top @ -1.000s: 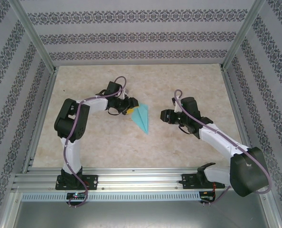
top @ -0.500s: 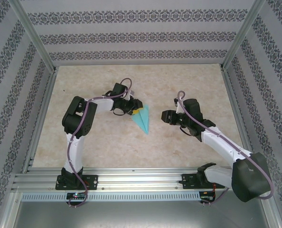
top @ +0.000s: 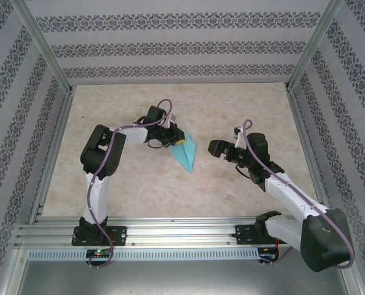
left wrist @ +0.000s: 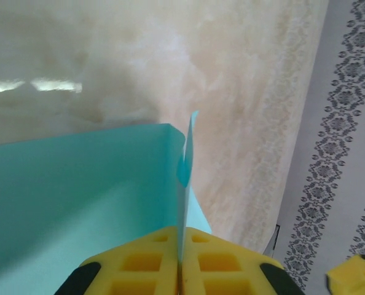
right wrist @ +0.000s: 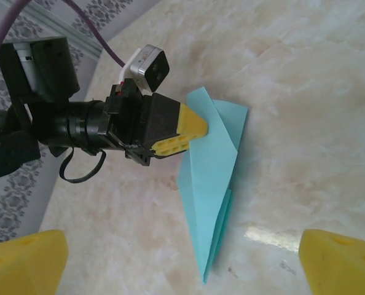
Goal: Fold a paper plane with a square sheet of paper (fold left side to right side)
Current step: Turn over the paper at the center of the table.
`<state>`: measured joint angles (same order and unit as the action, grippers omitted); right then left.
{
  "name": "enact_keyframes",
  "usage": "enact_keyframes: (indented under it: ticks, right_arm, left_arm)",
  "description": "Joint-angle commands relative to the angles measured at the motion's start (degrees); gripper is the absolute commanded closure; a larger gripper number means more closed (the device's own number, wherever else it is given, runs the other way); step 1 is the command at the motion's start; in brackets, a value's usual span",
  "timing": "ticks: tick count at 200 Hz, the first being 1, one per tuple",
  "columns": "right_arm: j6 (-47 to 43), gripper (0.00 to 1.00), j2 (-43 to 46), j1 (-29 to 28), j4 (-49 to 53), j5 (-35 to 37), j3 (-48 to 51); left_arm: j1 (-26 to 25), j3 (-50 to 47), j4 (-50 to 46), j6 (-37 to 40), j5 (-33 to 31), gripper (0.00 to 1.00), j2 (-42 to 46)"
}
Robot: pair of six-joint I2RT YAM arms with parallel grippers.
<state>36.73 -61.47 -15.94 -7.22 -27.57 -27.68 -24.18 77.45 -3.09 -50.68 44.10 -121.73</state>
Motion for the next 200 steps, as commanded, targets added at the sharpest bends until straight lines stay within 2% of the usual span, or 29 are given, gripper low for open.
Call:
enact_keyframes:
  ticks: [1, 18, 54, 82, 125, 154, 200]
  right_arm:
    - [8.3, 0.02, 0.4, 0.7, -12.6, -4.4, 1.8]
    - [10.9, 0.02, -0.2, 0.7, -14.3, -5.3, 2.0]
    - [13.7, 0.02, -3.7, 0.7, -24.6, -15.7, 1.4]
    - [17.0, 0.02, -6.6, 0.5, -29.3, -20.2, -0.5]
    - [20.8, 0.02, -9.0, -2.5, -35.3, -22.5, -3.0]
    - [25.8, 0.03, -11.9, -4.1, -43.9, -22.7, -4.7]
    - [31.7, 0.17, -17.1, -5.3, -49.9, -23.9, -8.7]
  left_arm:
    - [-0.5, 0.8, 2.7, 1.2, 0.4, 0.90, 7.7]
    - [-0.5, 1.5, 2.1, 1.5, -0.1, 0.90, 11.9]
    - [-0.4, 5.5, 0.2, 1.4, -0.5, 0.90, 18.5]
    - [-0.4, 8.5, 1.8, -0.9, 0.4, 0.90, 21.4]
    - [-0.5, 10.5, 5.8, -4.9, 1.8, 0.89, 23.3]
    - [-0.7, 9.2, 9.0, -7.8, 3.6, 0.89, 23.3]
    - [-1.2, 6.3, 12.4, -10.2, 5.3, 0.88, 24.2]
